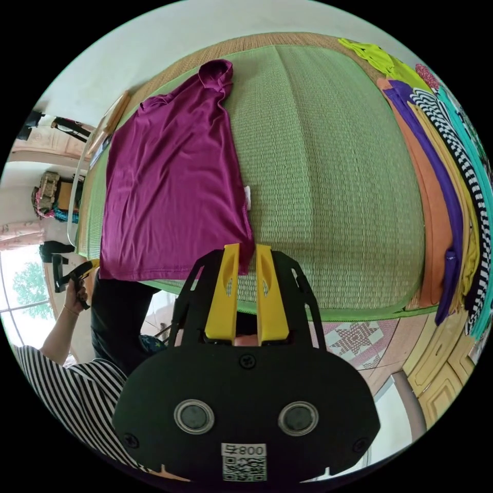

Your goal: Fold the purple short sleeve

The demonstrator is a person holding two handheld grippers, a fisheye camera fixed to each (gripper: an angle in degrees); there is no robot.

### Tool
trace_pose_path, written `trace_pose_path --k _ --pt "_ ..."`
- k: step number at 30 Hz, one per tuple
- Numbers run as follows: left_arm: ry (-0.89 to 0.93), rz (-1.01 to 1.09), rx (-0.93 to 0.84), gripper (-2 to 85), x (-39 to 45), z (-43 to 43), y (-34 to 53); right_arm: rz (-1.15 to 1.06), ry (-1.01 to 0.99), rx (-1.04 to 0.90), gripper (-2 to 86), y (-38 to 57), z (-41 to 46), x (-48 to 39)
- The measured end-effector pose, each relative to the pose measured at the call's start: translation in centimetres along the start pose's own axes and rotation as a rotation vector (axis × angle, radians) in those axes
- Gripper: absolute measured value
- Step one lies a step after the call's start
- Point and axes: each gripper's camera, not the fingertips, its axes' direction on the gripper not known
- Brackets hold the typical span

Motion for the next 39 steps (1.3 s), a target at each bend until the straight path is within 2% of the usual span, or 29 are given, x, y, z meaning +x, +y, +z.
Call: trace_pose_path --k 4,8,11,17,21,25,31,35,39 --pt "-0.085 -0.005 -0.001 2.8 0.0 -0.2 0.4 -0.015 0.064 -0.005 3.4 0.2 0.0 -0.5" --pt "0.016 -0.025 -0.006 1.0 -0.8 -1.0 0.7 -0.010 0.060 -0.020 1.7 0.4 -0.3 -0.2" --pt "0.072 -0.010 0.036 0.5 -0.4 -2.6 0.4 -0.015 -0.057 -0.028 1.0 0.4 -1.1 0.5" --pt "0.191 0.046 0.237 0.3 0.8 -10.1 -6.3 -0.011 -0.285 0.178 0.5 -3.6 -8.4 3.3" --pt "0.244 0.107 0.408 0.2 3.7 -18.6 -12.8 -0.086 -0.367 0.394 0.4 -9.2 -18.3 3.5" --pt "0.269 0.253 0.596 0.2 9.9 -30.0 -16.4 -0.188 -0.405 0.615 0.4 -11.3 -29.9 1.9" --pt "0.228 0.463 0.718 0.1 16.1 -40.2 -13.2 -0.300 -0.401 0.813 0.4 -7.2 -40.1 0.9" --pt "0.248 0.538 0.710 0.1 15.5 -41.7 -8.1 -0.349 -0.445 0.860 0.4 -2.0 -40.7 2.3" --pt "0.257 0.541 0.627 0.1 12.3 -39.2 -3.3 -0.355 -0.473 0.818 0.5 5.0 -36.5 5.0"
